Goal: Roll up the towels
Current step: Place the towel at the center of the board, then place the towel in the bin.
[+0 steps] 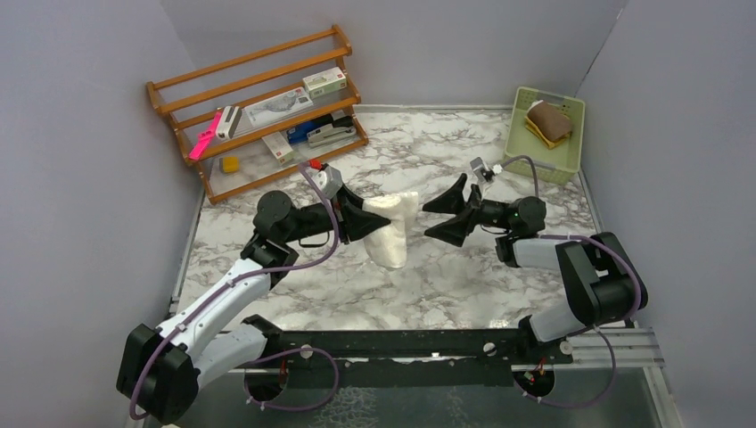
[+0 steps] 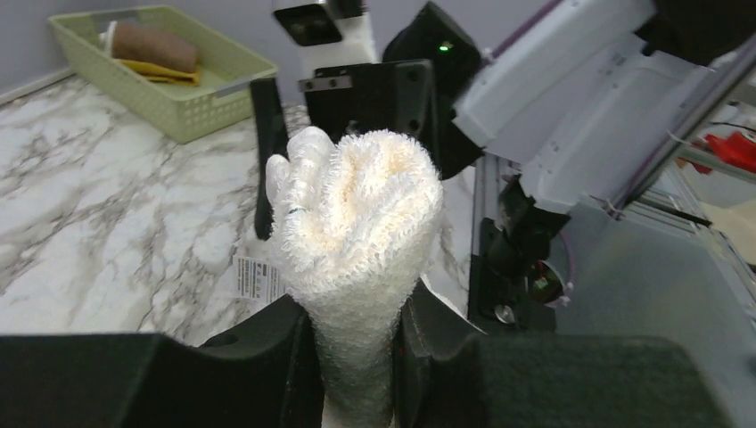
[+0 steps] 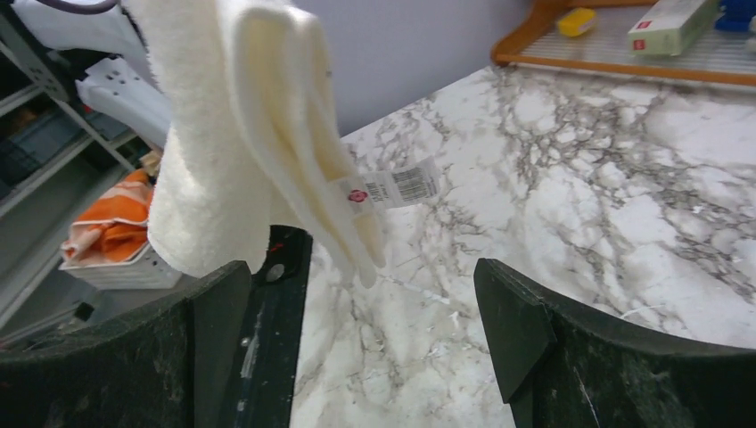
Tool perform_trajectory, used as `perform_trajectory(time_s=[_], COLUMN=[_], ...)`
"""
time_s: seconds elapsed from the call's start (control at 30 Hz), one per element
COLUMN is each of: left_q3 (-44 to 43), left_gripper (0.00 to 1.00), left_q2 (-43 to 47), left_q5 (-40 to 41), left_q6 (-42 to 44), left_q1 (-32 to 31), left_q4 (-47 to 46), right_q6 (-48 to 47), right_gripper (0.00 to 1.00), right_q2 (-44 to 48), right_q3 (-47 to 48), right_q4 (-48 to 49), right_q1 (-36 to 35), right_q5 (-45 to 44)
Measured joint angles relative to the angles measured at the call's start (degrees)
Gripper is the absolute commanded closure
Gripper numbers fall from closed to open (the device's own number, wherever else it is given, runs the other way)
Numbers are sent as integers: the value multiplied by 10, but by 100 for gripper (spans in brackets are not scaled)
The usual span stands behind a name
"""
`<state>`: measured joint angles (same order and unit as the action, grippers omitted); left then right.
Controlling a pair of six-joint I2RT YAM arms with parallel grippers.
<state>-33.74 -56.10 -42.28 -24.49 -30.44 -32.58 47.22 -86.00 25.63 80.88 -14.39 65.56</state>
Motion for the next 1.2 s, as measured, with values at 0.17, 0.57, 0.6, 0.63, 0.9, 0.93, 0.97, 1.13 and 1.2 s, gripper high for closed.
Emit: perform_trajectory(time_s=[0.17,0.57,0.6,0.63,0.9,0.93,0.97,1.13,1.2], left_q3=[-33,-60,-61,-62,-85,-85,-86,-86,-86], left_gripper=[100,100,100,100,100,100,100,100,100], left_q2=[4,-19,-25,-30,-57,-58,-60,-75,-80], left_q5=[-84,-137,-139,-140,-154,-154,-154,-154,-153], left_q6=[-8,-66,-77,-86,-122,-122,-121,-104,-91], left_q1=[0,-10,-15,-20,-33,-33,-33,-33,-33], left_q4=[11,-50,-65,-77,-125,-128,-129,-118,-106], right_q6=[56,29,18,6,-64,-63,-61,-27,-10], right_gripper=[3,0,0,0,0,0,0,0,1], right_q2=[-3,53,53,53,90,96,102,118,117], right_q3=[19,27,27,27,30,34,36,44,46], right_q4=[11,14,14,14,14,14,14,14,14], right_q1=[1,-69,-81,-92,-141,-141,-142,-146,-149], right_q5=[40,55,54,54,65,68,71,84,90])
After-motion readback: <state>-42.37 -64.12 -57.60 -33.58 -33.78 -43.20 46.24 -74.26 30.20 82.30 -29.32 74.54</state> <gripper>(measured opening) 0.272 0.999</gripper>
